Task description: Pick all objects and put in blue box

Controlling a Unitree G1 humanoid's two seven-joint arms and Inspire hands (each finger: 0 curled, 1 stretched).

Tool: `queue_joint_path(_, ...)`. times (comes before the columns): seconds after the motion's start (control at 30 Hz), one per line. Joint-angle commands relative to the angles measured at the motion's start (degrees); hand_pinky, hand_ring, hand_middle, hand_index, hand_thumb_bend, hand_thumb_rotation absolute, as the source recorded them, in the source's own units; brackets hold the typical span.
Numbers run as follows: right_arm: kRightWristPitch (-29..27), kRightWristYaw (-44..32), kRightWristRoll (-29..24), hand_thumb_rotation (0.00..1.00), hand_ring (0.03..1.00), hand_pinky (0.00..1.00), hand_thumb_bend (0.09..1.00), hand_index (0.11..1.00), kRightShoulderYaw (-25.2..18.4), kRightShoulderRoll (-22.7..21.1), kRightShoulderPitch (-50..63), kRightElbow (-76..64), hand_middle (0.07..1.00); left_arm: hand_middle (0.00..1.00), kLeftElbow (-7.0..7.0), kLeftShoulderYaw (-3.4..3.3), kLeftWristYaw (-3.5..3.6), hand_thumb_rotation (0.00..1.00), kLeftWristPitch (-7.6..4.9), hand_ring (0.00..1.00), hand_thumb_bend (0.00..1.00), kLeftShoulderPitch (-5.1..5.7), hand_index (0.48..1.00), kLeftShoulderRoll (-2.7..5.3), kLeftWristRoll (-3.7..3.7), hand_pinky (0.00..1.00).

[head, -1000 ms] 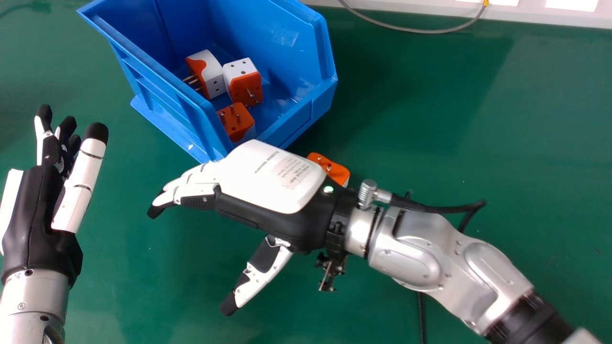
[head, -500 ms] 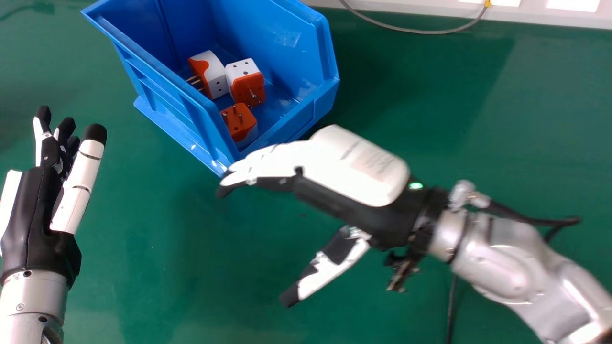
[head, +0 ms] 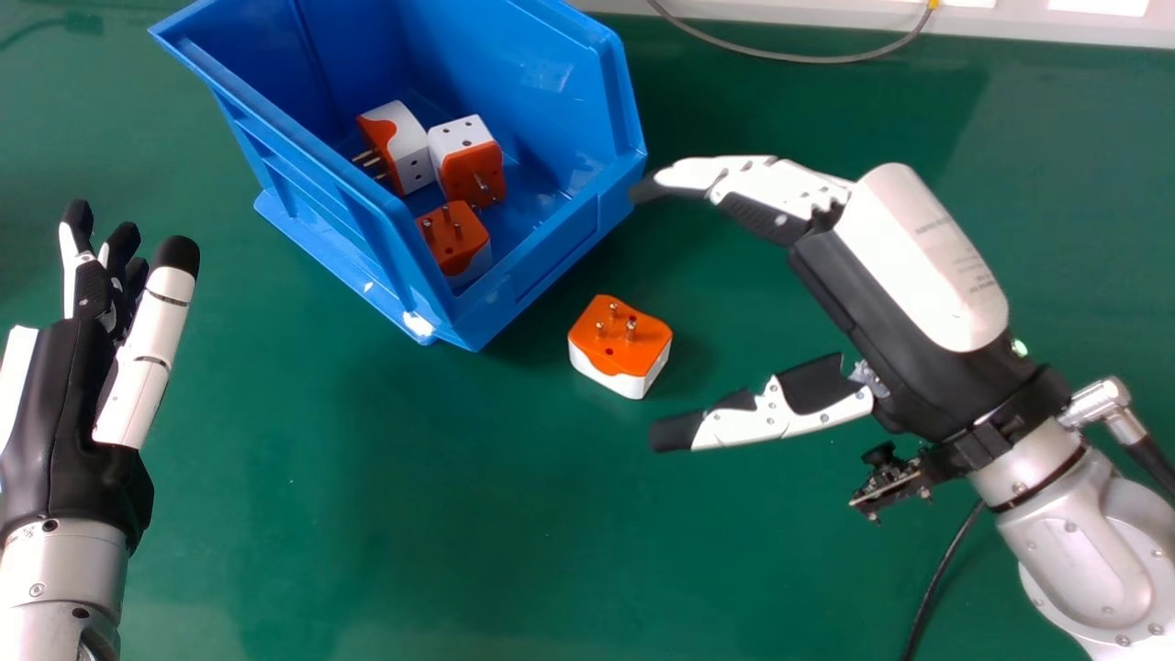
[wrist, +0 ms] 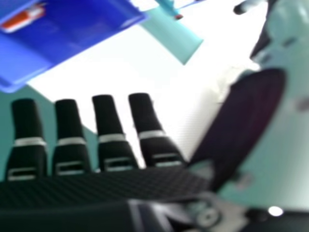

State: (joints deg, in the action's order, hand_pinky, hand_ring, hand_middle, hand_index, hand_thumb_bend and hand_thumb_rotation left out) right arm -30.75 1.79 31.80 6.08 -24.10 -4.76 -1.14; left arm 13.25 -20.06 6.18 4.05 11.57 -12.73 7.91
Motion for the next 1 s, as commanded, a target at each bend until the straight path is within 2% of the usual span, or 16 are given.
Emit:
queue_joint_path(0.0, 4.4, 1.0, 1.9, 0.49, 0.776, 0.66, 0.882, 0.772, -0.7, 1.7, 1.4, -3.0, 0.788, 1.0, -0.45, -0.79, 0.02, 0.76, -1.96, 1.0, 0.55, -0.49, 1.0, -0.48, 0.2, 1.0)
queue_joint_path(0.27, 19.9, 6.4, 15.7, 0.48, 0.803, 0.69, 0.856, 0.815, 3.2, 8.7, 3.2, -4.9, 0.823, 1.0, -1.11, -0.79, 0.12, 0.76, -2.93, 1.0, 0.55, -0.55, 1.0, -0.33, 0.55, 1.0)
queue_joint_path(0.33, 23.6, 7.6, 18.4, 0.49, 0.81, 0.7, 0.848, 0.825, 5.0, 11.0, 3.5, -4.8, 0.832, 1.0, -1.74, -0.76, 0.06, 0.76, -3.42, 1.0, 0.55, -0.77, 1.0, -0.36, 0.41, 1.0)
queue_joint_path(0.43, 28.4, 9.1, 21.3, 0.51, 0.831, 0.72, 0.832, 0.854, 7.5, 13.9, 3.2, -3.6, 0.858, 1.0, -1.94, -0.7, 0.01, 0.76, -3.6, 1.0, 0.55, -0.92, 1.0, -0.28, 0.51, 1.0)
queue_joint_path(0.57, 32.0, 10.3, 22.6, 0.53, 0.851, 0.74, 0.811, 0.873, 10.1, 15.6, 1.1, -0.1, 0.882, 1.0, -2.37, -0.58, -0.04, 0.76, -4.06, 1.0, 0.55, -1.18, 1.0, -0.21, 0.37, 1.0)
queue_joint_path(0.7, 34.0, 10.8, 22.8, 0.52, 0.853, 0.74, 0.815, 0.874, 12.1, 16.4, -3.1, 5.4, 0.889, 1.0, -2.87, -0.55, 0.12, 0.76, -4.13, 1.0, 0.54, -1.59, 1.0, -0.5, 0.34, 1.0)
queue_joint_path(0.87, 35.9, 11.4, 23.0, 0.48, 0.84, 0.73, 0.832, 0.855, 15.1, 16.6, -9.3, 14.6, 0.878, 1.0, -2.49, -0.43, 0.12, 0.76, -3.63, 1.0, 0.54, -1.62, 1.0, -0.51, 0.32, 1.0)
queue_joint_path(0.97, 37.0, 11.5, 23.8, 0.47, 0.838, 0.72, 0.834, 0.848, 17.4, 16.5, -13.1, 19.9, 0.875, 1.0, -2.59, -0.58, 0.33, 0.76, -3.79, 1.0, 0.54, -1.52, 1.0, -0.59, 0.5, 1.0)
